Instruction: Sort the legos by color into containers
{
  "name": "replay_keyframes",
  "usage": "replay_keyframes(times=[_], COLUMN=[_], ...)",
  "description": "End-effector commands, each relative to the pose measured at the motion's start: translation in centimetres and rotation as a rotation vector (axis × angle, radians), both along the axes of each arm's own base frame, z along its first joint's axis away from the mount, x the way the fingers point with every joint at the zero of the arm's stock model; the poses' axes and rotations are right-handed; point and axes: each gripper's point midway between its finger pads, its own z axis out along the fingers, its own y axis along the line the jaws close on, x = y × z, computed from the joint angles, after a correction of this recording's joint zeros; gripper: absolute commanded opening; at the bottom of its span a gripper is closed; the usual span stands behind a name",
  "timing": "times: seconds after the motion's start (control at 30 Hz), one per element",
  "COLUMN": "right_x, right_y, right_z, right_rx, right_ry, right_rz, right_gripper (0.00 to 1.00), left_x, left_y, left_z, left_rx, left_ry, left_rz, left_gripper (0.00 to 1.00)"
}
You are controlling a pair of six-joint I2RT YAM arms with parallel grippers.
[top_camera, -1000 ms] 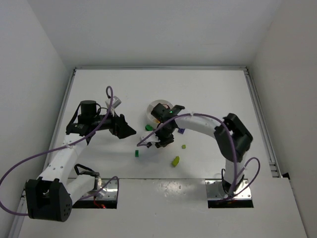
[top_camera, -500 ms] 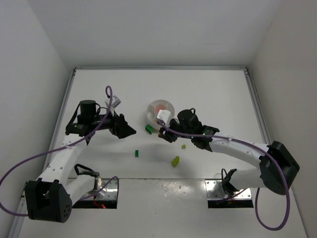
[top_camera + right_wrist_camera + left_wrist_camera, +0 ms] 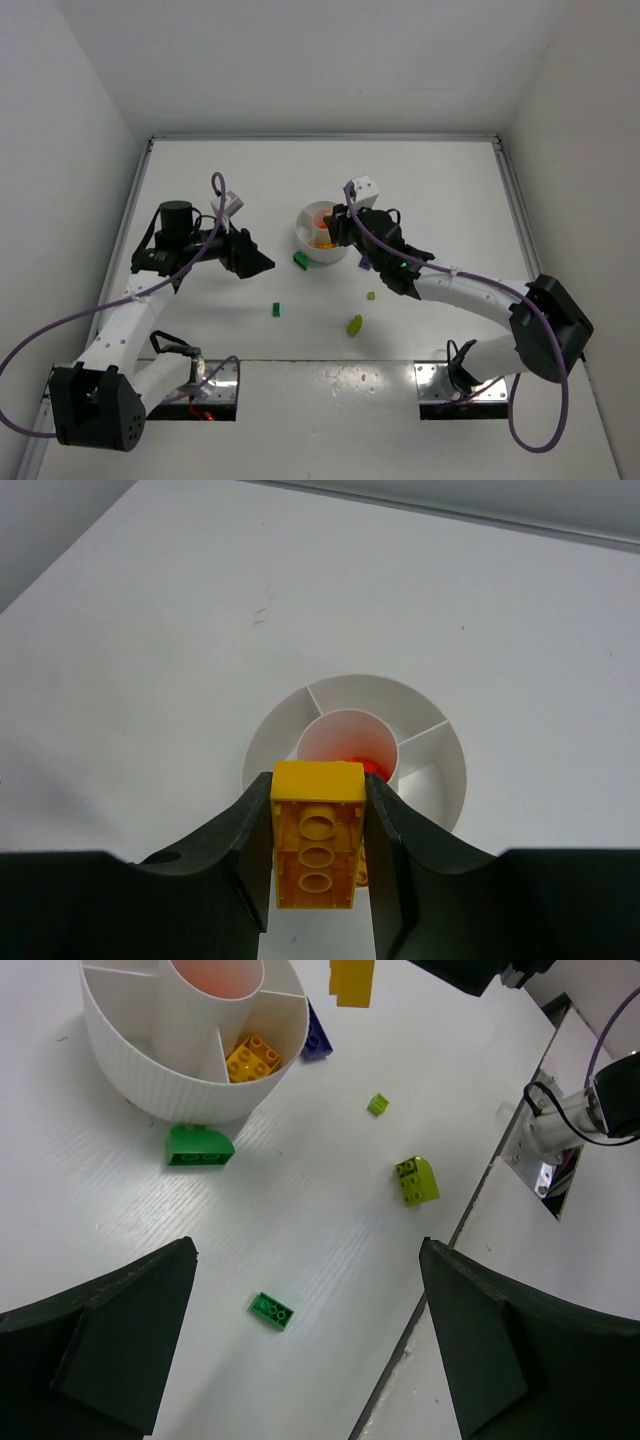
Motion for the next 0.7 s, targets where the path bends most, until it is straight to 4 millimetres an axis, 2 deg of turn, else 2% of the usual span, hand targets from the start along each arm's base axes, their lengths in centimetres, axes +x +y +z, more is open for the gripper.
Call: replay_keyframes(times=[0.0,0.2,0.27,0.4,0.57,0.67], right_x=[1.3,1.4,1.5,1.9,2.3,2.5], right_y=[0.4,1.1,1.2,1.5,1.8,1.9], right_z=[2.0,1.1,0.3,0.3,-0.7,-1.4], right_rx=[0.126,0.14,0.125,0.131,0.109,0.094], right_ry=[-0.009,-0.004,0.009,-0.01,-0.013,-0.01], right_rz=[-0.077,-0.059,-0.059,-0.057,-0.054,-0.052], right_gripper=[0.0,0.0,0.0,0.0,0.0,0.02], left_x=[0.7,0.9,1.0,1.0,0.9,0.9], left_y=[0.1,0.4,0.4,0.4,0.4,0.4], left_z=[1.5,1.7,1.4,1.4,1.1,1.1], left_rx=[-0.014,-0.014,-0.014,-0.014,-0.013,-0.013], left_ry=[-0.061,-0.07,-0.061,-0.061,-0.052,-0.052], left_rz=[0.007,0.016,0.016,0.016,0.016,0.016], left_gripper=[1.0,1.0,1.0,1.0,1.0,1.0])
